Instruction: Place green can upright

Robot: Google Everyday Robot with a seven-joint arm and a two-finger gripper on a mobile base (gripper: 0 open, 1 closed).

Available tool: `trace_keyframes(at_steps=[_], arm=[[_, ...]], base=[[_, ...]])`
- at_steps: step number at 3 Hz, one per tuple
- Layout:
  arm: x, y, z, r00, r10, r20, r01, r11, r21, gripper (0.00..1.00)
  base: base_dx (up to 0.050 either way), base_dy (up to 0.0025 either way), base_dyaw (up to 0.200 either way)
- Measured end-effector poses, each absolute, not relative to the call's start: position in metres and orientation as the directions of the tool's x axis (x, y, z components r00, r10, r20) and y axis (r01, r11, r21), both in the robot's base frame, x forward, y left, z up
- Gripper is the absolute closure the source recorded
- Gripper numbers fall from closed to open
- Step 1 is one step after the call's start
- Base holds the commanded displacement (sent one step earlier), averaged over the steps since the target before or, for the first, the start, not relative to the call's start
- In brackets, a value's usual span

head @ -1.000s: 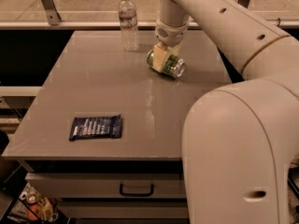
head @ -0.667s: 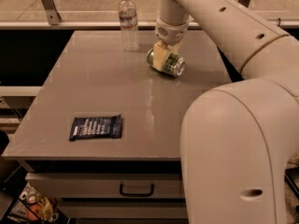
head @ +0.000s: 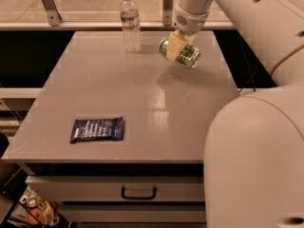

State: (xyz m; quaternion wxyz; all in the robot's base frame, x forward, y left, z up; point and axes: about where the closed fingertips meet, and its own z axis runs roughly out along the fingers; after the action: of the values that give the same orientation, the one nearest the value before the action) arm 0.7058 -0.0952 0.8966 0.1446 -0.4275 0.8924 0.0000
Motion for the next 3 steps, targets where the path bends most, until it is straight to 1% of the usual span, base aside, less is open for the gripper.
trace_keyframes(at_steps=[2,3], arm=[[0.698,-0.117,0.953,-0.473,-0.76,-0.446,-0.796,0.586,-0.153,1.0],[0.691,-0.117,0.973,-0.378,-0.751,-0.541,-0.831,0.533,-0.159,1.0]], base=[[0.0,0.0,0.0],[0.0,0.0,0.0]])
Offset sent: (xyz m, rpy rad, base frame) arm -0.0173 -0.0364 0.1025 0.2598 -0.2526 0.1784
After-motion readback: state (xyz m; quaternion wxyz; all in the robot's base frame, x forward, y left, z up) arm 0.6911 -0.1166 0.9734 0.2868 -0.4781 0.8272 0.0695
